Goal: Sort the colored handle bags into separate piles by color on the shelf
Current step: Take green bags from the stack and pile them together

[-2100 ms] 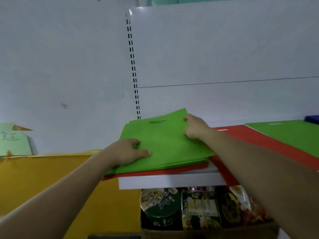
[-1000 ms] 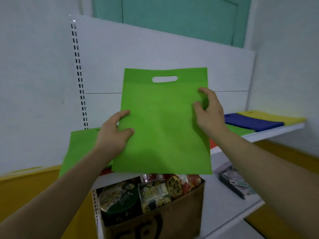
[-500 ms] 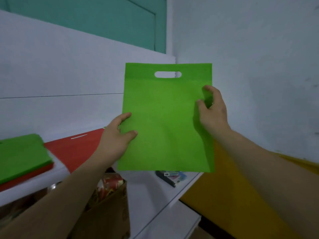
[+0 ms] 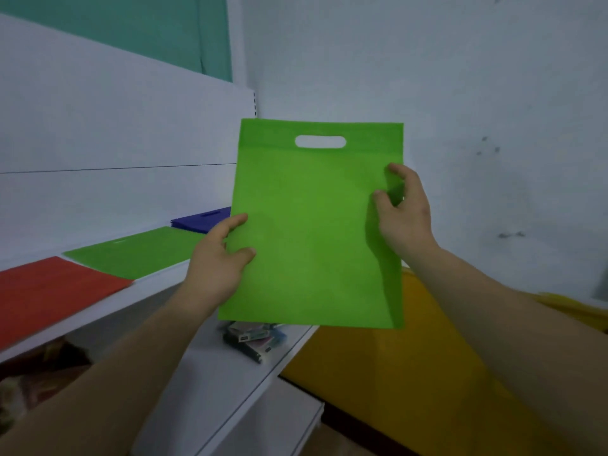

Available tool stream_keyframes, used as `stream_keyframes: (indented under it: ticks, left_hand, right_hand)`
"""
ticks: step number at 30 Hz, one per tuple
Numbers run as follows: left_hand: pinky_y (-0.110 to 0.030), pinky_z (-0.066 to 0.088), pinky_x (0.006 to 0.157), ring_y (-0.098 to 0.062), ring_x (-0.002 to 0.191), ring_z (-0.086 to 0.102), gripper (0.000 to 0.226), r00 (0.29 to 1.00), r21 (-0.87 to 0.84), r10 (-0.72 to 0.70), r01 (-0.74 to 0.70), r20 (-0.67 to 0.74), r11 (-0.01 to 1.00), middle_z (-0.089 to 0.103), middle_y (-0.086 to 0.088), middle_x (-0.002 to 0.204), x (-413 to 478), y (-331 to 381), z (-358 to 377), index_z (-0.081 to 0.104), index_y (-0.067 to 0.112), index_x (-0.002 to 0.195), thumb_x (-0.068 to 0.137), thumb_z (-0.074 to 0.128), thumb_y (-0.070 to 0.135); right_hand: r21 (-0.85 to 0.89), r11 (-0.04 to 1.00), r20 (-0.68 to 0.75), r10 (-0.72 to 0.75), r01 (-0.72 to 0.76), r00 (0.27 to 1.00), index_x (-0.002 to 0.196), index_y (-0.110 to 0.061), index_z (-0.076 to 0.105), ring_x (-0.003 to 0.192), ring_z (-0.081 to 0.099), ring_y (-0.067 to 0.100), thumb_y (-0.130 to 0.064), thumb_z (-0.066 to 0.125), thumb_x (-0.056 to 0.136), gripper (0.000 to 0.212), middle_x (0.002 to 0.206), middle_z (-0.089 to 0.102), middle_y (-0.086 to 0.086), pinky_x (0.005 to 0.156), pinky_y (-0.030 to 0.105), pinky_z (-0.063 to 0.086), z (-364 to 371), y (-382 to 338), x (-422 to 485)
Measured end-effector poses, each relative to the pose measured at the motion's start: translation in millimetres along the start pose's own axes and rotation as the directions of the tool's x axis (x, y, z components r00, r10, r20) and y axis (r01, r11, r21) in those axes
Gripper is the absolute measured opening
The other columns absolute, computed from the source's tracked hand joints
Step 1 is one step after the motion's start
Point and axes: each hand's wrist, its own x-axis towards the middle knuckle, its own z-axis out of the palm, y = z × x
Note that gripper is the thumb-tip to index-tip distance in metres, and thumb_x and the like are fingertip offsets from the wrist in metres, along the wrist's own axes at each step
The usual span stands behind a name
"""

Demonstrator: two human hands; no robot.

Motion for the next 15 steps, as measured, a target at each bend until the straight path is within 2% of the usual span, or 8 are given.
stream_keyframes:
  ticks: [3,4,7,10,13,15]
  left_hand:
    - [-0.009,0.05,0.06,0.009,0.066,0.061,0.051,1.0,-0.007,0.012,-0.012,0.019,1.0,0.059,0.013,0.1,21.3,-11.3,22.1,0.052,0.031,0.121,0.085,0.061,-0.004]
    - [-0.007,0.049,0.058,0.009,0.064,0.06,0.051,1.0,-0.008,0.016,-0.016,0.026,1.0,0.059,0.014,0.101,30.0,-16.1,29.1,0.052,0.03,0.122,0.085,0.061,-0.004]
    - [-0.011,0.049,0.06,0.0,0.068,0.058,0.051,0.998,0.001,0.033,-0.033,0.045,0.999,0.058,0.007,0.111,58.0,-31.6,48.6,0.053,0.029,0.124,0.084,0.063,-0.002]
    - [-0.017,0.052,0.067,-0.003,0.077,0.06,0.051,0.998,-0.019,0.032,-0.031,0.061,0.999,0.06,0.004,0.108,92.3,-45.0,63.1,0.054,0.025,0.127,0.084,0.063,-0.002]
    - [-0.011,0.048,0.067,-0.003,0.079,0.059,0.052,0.997,-0.019,0.05,-0.049,0.065,0.999,0.058,0.004,0.108,131.7,-58.2,72.7,0.054,0.021,0.128,0.083,0.063,-0.003]
    - [-0.017,0.05,0.071,-0.009,0.082,0.058,0.051,0.996,-0.017,0.045,-0.043,0.073,0.999,0.057,0.004,0.113,149.7,-64.5,75.6,0.054,0.023,0.127,0.083,0.063,-0.002]
  right_hand:
    - [-0.022,0.999,-0.03,0.028,-0.029,0.999,0.133,-0.029,0.044,0.094,0.056,0.018,-0.019,0.055,0.092,0.043,0.112,0.053,-0.007,0.089,0.035,0.049,0.1,23.2,12.3]
    - [-0.03,0.999,-0.039,0.037,-0.038,0.999,0.133,-0.029,0.044,0.094,0.056,0.018,-0.019,0.055,0.093,0.043,0.112,0.053,-0.007,0.088,0.034,0.049,0.6,30.2,17.0]
    - [-0.063,0.997,-0.056,0.048,-0.052,0.997,0.134,-0.028,0.043,0.089,0.054,0.015,-0.018,0.054,0.094,0.043,0.109,0.05,-0.009,0.081,0.025,0.046,5.4,48.2,36.3]
    - [-0.079,0.995,-0.073,0.05,-0.055,0.996,0.135,-0.027,0.043,0.085,0.053,0.014,-0.018,0.054,0.094,0.043,0.109,0.051,-0.008,0.077,0.024,0.044,19.4,60.9,65.6]
    - [-0.088,0.995,-0.084,0.048,-0.056,0.995,0.135,-0.027,0.043,0.076,0.052,0.007,-0.017,0.054,0.094,0.043,0.107,0.052,-0.007,0.072,0.021,0.041,41.9,73.7,97.2]
    - [-0.096,0.994,-0.089,0.048,-0.057,0.995,0.134,-0.027,0.043,0.073,0.05,0.001,-0.017,0.054,0.094,0.043,0.106,0.051,-0.008,0.07,0.018,0.039,51.9,79.2,109.9]
